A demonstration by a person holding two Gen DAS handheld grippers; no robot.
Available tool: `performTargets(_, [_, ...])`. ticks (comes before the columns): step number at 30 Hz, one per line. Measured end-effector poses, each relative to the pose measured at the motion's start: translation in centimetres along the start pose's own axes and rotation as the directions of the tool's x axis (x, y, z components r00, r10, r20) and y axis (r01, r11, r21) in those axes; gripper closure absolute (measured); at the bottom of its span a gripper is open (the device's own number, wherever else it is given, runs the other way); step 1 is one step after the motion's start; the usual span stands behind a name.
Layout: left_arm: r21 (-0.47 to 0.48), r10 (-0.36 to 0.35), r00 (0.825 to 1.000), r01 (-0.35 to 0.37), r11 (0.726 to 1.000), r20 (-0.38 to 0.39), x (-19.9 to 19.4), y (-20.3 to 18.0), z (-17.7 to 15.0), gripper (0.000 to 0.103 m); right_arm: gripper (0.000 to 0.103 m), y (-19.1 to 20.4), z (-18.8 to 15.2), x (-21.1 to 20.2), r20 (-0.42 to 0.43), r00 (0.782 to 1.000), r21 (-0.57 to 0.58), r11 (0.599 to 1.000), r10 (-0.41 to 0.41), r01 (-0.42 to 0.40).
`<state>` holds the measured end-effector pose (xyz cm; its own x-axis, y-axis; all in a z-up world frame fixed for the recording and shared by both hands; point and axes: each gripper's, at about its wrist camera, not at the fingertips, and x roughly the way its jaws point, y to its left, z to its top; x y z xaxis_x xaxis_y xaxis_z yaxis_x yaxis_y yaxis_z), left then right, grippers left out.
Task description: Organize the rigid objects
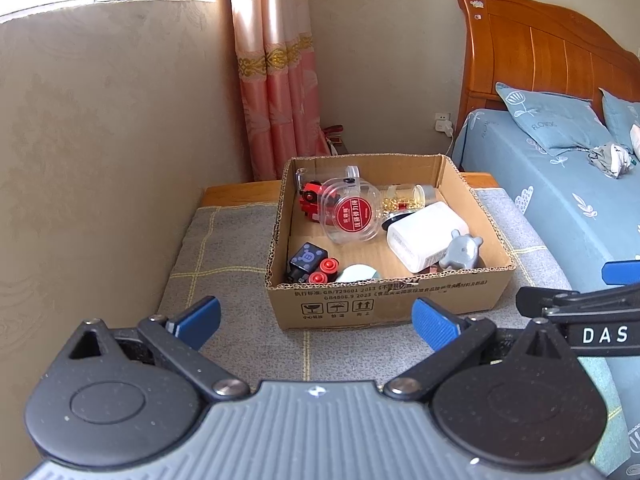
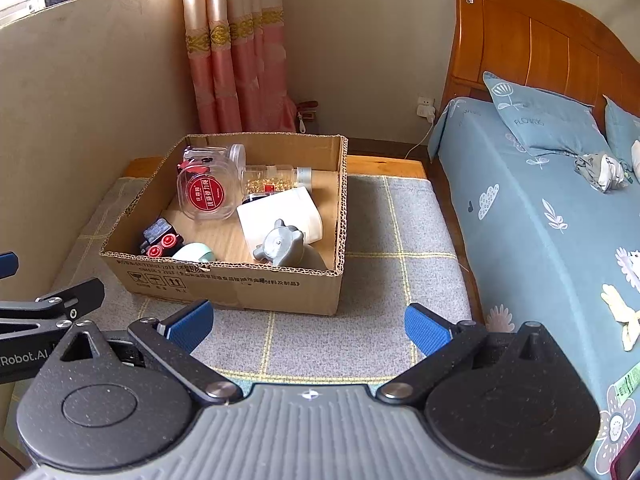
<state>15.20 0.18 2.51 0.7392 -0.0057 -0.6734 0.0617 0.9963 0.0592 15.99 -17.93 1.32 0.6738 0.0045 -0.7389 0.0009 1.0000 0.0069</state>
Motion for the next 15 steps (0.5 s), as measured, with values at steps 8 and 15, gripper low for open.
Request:
performTargets(8, [0.002,0.014,1.000,-0.014,1.000,0.004,-0.08,-0.15,0.01,0.001,0.000,0.04,0.11,-0.09,0.008,1.000,-0.002,1.000,-0.005,0.005])
performTargets(15, [0.002,0.017,1.000,-0.017,1.000,0.003,-0.03,-0.25,0.01,0.001,0.000,-0.06,0.05,-0.17,0.008,1.000,-0.002,1.000,-0.008,0.008])
